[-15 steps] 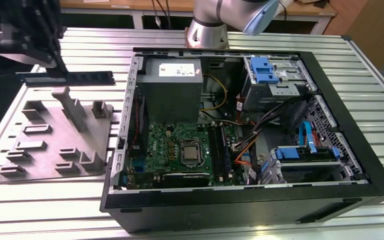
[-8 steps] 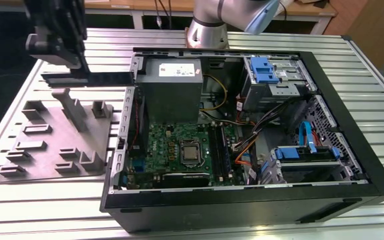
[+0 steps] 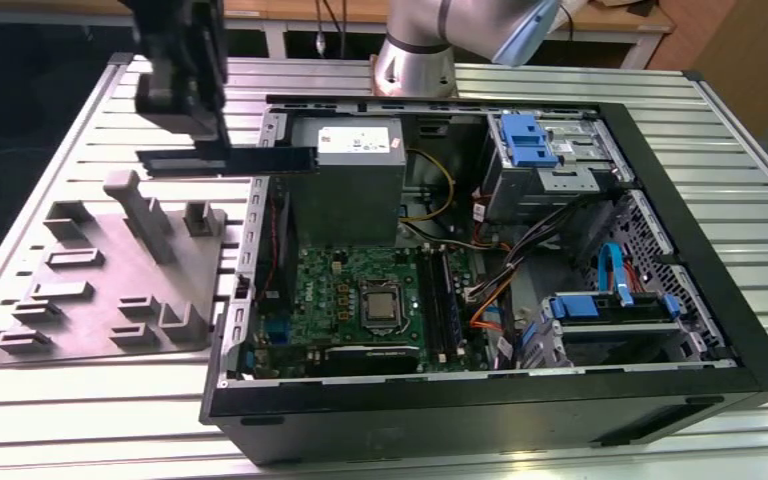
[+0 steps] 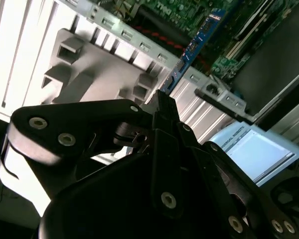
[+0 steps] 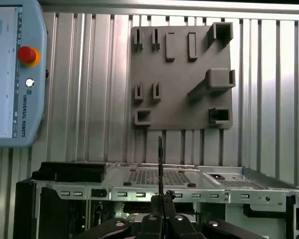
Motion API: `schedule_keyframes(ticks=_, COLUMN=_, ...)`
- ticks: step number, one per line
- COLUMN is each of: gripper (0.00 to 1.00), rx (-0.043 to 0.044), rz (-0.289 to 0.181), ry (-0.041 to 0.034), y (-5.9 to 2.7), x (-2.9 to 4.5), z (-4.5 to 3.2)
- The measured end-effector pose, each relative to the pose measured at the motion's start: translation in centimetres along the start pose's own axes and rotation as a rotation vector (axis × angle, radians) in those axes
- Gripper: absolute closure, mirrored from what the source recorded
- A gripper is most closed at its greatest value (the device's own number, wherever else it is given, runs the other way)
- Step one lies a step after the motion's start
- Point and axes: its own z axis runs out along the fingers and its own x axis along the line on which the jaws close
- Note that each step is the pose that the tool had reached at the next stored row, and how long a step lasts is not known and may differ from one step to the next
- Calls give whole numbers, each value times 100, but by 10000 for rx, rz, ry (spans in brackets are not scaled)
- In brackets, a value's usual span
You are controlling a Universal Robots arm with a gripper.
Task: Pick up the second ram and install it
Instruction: 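Pick up the second ram and move it above second insertion slot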
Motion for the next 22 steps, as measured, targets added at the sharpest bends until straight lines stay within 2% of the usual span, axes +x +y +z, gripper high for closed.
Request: schedule_keyframes(ticks=22, gripper=88, rx=-9, rz=0, ry=1, y=-1000, x=20, z=54)
